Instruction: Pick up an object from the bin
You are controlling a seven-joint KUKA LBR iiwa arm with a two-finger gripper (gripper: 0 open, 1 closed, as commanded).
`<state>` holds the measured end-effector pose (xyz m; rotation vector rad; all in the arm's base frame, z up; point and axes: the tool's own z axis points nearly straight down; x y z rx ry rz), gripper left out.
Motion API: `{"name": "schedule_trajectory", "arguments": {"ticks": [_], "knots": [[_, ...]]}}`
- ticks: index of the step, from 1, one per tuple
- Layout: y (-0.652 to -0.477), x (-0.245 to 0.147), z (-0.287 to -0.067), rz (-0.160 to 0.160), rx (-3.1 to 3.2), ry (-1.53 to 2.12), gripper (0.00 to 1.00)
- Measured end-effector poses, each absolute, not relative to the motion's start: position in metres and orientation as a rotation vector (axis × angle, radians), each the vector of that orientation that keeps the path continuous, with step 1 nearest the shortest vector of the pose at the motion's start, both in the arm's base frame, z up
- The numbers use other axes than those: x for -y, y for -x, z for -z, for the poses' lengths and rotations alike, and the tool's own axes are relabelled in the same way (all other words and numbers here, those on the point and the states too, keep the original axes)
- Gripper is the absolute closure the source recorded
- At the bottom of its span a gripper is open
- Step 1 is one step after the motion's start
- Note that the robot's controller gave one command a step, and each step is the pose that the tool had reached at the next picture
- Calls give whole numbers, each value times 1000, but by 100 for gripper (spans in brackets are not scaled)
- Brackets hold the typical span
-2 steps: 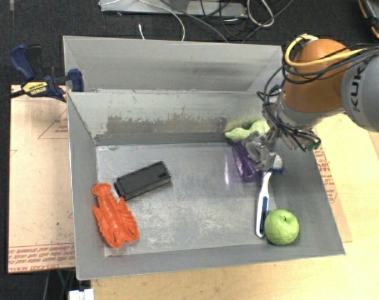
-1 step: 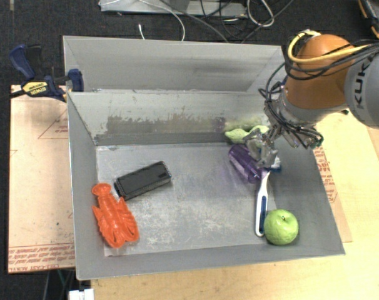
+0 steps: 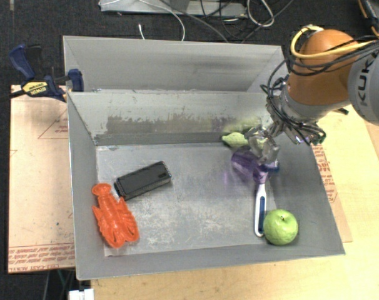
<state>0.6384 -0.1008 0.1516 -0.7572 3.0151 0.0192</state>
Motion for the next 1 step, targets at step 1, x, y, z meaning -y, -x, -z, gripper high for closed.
{"name": "schedule_trajectory", "arguments": {"ticks": [1], "knots": [[-639,101,-156,-19,-3014,755,100]]}}
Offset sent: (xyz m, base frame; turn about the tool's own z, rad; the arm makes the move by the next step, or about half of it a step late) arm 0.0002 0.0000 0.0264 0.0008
